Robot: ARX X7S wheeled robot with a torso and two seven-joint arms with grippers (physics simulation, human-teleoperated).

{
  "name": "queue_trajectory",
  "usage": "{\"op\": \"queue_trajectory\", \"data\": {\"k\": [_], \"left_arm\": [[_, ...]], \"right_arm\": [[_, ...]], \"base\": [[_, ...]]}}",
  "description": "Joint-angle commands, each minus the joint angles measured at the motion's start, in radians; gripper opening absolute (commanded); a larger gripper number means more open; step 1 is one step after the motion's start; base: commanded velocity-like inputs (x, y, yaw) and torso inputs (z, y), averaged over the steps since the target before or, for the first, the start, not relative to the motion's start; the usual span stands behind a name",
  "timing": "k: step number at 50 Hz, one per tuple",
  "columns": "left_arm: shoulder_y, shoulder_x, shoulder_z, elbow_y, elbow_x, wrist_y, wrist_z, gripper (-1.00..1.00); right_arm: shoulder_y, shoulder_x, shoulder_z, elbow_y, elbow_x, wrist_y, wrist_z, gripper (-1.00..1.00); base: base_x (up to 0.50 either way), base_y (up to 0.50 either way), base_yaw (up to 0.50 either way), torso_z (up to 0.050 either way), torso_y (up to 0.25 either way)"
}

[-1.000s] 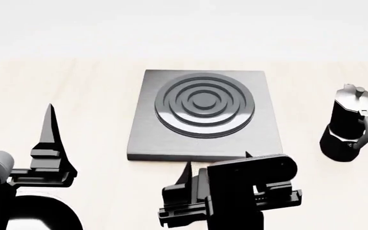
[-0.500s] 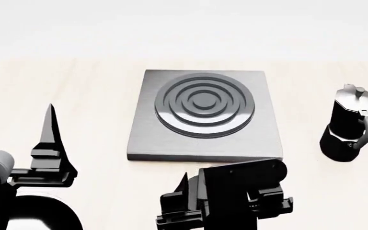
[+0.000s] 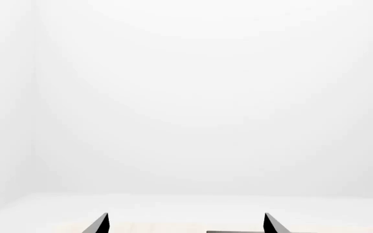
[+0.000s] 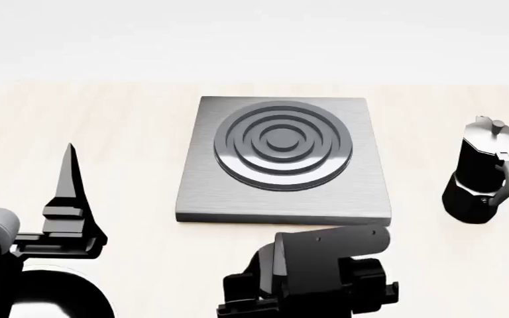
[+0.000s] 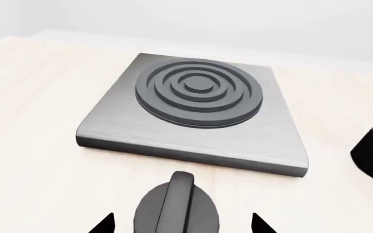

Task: Turn on the stove.

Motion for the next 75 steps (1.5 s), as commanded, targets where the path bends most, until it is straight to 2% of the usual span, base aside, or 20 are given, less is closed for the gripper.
{"op": "queue_trajectory", "data": {"k": [1,20,75], "left_arm": [[0.000,-0.004,-0.001,0.005,-0.007,-0.002,-0.005,1.00],[-0.001,-0.009,0.006,0.000,-0.011,0.002,-0.011,1.00],[-0.004,-0.021,0.017,0.006,-0.033,0.007,-0.027,1.00]], "right_arm": [[0.007,-0.006,0.000,0.044,0.009,-0.009,0.003,1.00],[0.017,-0.006,-0.024,0.190,-0.007,-0.113,-0.012,1.00],[0.108,-0.012,-0.084,0.496,-0.001,-0.242,-0.074,1.00]], "base": [[0.00,0.00,0.00,0.000,0.000],[0.00,0.00,0.00,0.000,0.000],[0.00,0.00,0.00,0.000,0.000]]}}
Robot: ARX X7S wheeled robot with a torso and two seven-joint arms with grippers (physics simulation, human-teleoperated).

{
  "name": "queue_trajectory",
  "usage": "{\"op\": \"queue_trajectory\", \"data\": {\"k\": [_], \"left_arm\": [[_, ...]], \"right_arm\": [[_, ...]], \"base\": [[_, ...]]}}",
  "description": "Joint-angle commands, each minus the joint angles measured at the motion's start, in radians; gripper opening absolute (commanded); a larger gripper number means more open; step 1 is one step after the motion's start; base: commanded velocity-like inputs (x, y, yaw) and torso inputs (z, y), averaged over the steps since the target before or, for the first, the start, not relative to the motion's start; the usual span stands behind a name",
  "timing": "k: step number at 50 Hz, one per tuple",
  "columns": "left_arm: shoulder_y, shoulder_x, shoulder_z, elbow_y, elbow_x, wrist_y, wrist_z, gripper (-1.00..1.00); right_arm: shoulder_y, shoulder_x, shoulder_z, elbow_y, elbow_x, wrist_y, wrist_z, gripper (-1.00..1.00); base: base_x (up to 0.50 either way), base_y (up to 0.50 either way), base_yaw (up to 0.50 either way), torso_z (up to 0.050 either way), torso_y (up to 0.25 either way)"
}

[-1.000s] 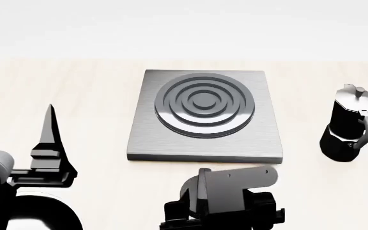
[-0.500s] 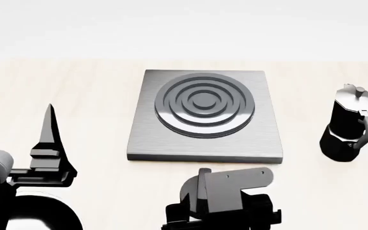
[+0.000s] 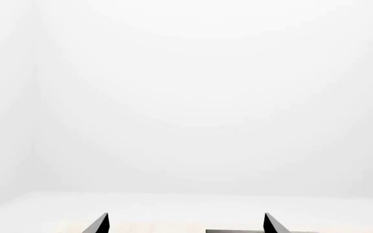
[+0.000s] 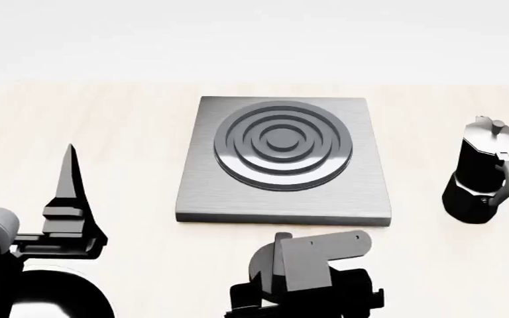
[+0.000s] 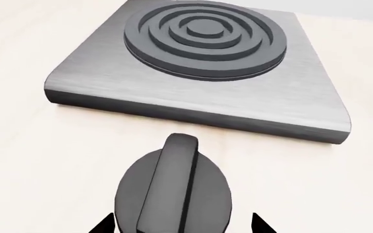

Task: Turn on the stove.

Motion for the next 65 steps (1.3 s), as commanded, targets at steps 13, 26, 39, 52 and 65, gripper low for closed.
{"op": "queue_trajectory", "data": {"k": [13,26,39,52,65], "left_arm": [[-0.002,-0.006,0.013,-0.011,0.003,0.009,-0.004,1.00],[-0.003,-0.010,0.020,-0.014,0.009,0.011,-0.010,1.00],[-0.007,-0.013,0.024,-0.009,0.004,0.005,-0.015,1.00],[-0.006,-0.015,0.026,-0.009,0.002,0.009,-0.019,1.00],[-0.005,-0.019,0.025,-0.007,-0.003,0.012,-0.023,1.00]], "right_arm": [[0.034,-0.009,-0.021,0.144,-0.002,-0.070,-0.020,1.00],[0.045,-0.012,-0.031,0.182,0.000,-0.085,-0.017,1.00],[0.043,-0.008,-0.020,0.195,0.006,-0.096,0.007,1.00],[0.004,0.022,0.006,0.113,0.004,-0.067,0.083,1.00],[-0.031,0.053,0.039,0.011,0.020,-0.027,0.132,1.00]], "base": [[0.00,0.00,0.00,0.000,0.000],[0.00,0.00,0.00,0.000,0.000],[0.00,0.00,0.00,0.000,0.000],[0.00,0.00,0.00,0.000,0.000],[0.00,0.00,0.00,0.000,0.000]]}}
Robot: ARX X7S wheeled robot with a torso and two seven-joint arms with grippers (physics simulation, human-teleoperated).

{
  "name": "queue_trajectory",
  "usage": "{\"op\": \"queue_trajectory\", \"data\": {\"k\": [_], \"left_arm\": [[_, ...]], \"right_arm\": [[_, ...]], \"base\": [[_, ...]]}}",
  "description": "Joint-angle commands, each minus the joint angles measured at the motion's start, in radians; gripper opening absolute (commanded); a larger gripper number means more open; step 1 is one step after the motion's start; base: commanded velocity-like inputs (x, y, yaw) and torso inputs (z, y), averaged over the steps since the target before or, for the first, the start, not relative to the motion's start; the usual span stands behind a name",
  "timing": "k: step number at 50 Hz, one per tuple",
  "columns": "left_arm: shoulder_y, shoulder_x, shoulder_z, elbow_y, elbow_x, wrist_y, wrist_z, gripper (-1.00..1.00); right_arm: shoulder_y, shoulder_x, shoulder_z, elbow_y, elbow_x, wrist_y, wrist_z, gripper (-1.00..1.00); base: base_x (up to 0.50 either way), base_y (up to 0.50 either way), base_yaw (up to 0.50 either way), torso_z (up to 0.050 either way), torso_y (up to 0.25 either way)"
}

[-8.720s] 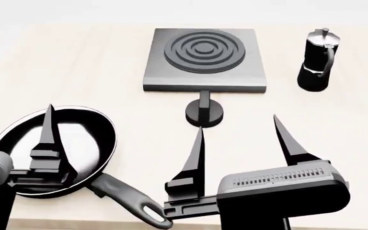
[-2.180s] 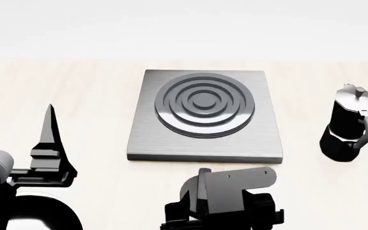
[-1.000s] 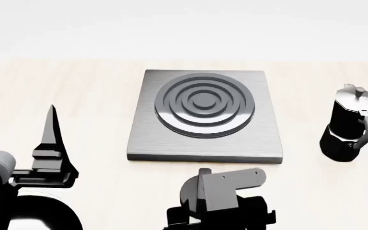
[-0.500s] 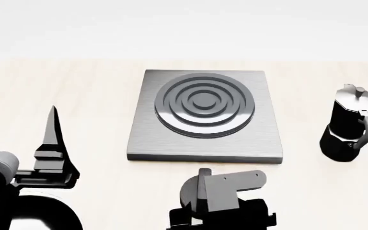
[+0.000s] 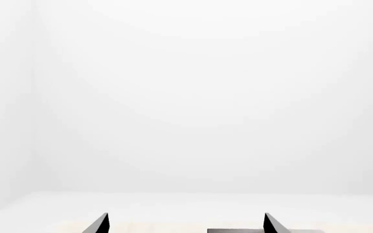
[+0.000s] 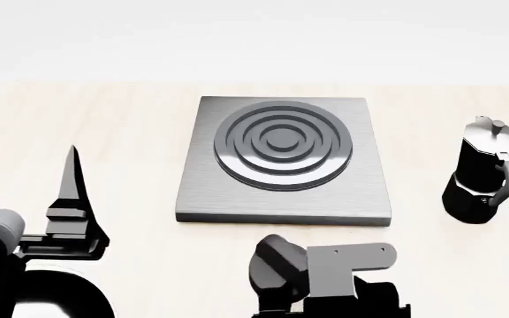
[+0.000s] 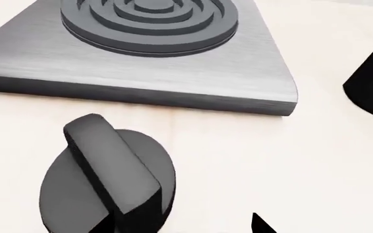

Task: Turn on the stove.

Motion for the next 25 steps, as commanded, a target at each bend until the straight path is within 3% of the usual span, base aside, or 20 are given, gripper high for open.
{"op": "queue_trajectory", "data": {"k": [1,7,25], "left_arm": [[0.001,-0.004,-0.002,0.001,-0.005,0.004,-0.002,1.00],[0.023,0.002,0.008,-0.028,0.017,0.054,0.002,1.00],[-0.001,-0.008,0.003,-0.008,-0.007,0.012,-0.008,1.00]], "right_arm": [[-0.027,0.026,0.029,-0.074,0.001,0.025,0.047,1.00],[-0.044,0.035,0.063,-0.132,0.015,0.050,0.085,1.00],[-0.097,0.046,0.187,-0.207,0.028,0.039,0.203,1.00]], "base": [[0.00,0.00,0.00,0.000,0.000],[0.00,0.00,0.00,0.000,0.000],[0.00,0.00,0.00,0.000,0.000]]}}
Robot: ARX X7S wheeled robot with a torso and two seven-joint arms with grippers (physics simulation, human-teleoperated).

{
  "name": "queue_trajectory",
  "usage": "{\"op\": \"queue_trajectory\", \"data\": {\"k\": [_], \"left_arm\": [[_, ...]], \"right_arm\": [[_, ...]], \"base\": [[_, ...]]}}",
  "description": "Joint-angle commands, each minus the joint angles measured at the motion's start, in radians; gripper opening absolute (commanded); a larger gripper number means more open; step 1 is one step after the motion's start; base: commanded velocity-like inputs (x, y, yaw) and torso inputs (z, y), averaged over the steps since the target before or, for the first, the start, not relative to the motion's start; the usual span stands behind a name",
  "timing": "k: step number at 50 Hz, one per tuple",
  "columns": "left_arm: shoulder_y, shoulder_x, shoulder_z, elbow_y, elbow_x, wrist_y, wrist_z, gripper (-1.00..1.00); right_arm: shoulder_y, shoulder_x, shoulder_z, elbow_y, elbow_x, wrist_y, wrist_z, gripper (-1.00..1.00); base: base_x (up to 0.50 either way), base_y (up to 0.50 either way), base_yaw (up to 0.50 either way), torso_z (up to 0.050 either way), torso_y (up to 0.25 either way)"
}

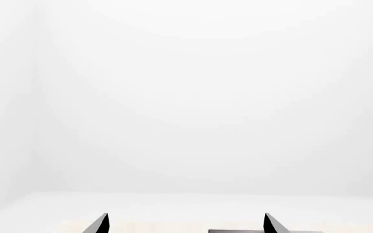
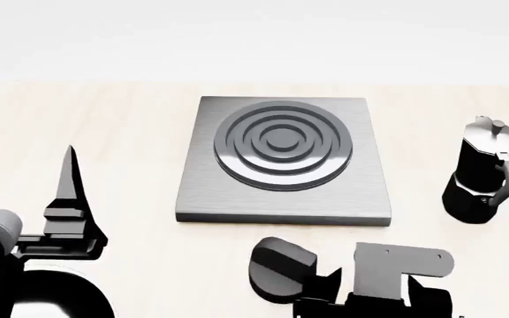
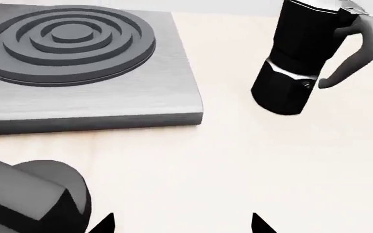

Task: Turn on the stove.

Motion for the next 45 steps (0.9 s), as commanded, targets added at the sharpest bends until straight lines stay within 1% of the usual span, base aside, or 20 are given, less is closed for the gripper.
{"op": "queue_trajectory", "data": {"k": [1,5,7,10,18,38,45], "left_arm": [[-0.004,-0.003,0.001,-0.003,-0.004,-0.001,-0.002,1.00],[-0.003,-0.001,0.002,-0.004,-0.005,0.000,-0.005,1.00],[-0.003,-0.001,0.000,-0.002,-0.011,-0.001,-0.005,1.00],[-0.002,-0.005,0.004,-0.004,-0.004,0.003,-0.003,1.00],[-0.003,-0.008,0.006,0.001,-0.006,0.001,-0.006,1.00],[-0.005,-0.009,0.011,-0.013,-0.009,0.012,-0.006,1.00],[-0.008,-0.012,0.009,-0.003,-0.017,0.003,-0.011,1.00]], "right_arm": [[-0.037,0.007,0.075,-0.057,0.015,-0.007,0.063,1.00],[-0.045,0.013,0.073,-0.095,0.019,0.000,0.068,1.00],[-0.059,0.019,0.060,-0.114,0.008,-0.037,0.058,1.00],[-0.070,0.024,0.065,-0.181,0.032,-0.013,0.055,1.00],[-0.075,0.048,0.036,-0.321,0.021,0.050,0.094,1.00],[-0.059,0.080,-0.030,-0.458,-0.007,0.105,0.131,1.00],[-0.053,0.091,-0.055,-0.485,-0.022,0.101,0.136,1.00]], "base": [[0.00,0.00,0.00,0.000,0.000],[0.00,0.00,0.00,0.000,0.000],[0.00,0.00,0.00,0.000,0.000],[0.00,0.00,0.00,0.000,0.000],[0.00,0.00,0.00,0.000,0.000],[0.00,0.00,0.00,0.000,0.000],[0.00,0.00,0.00,0.000,0.000]]}}
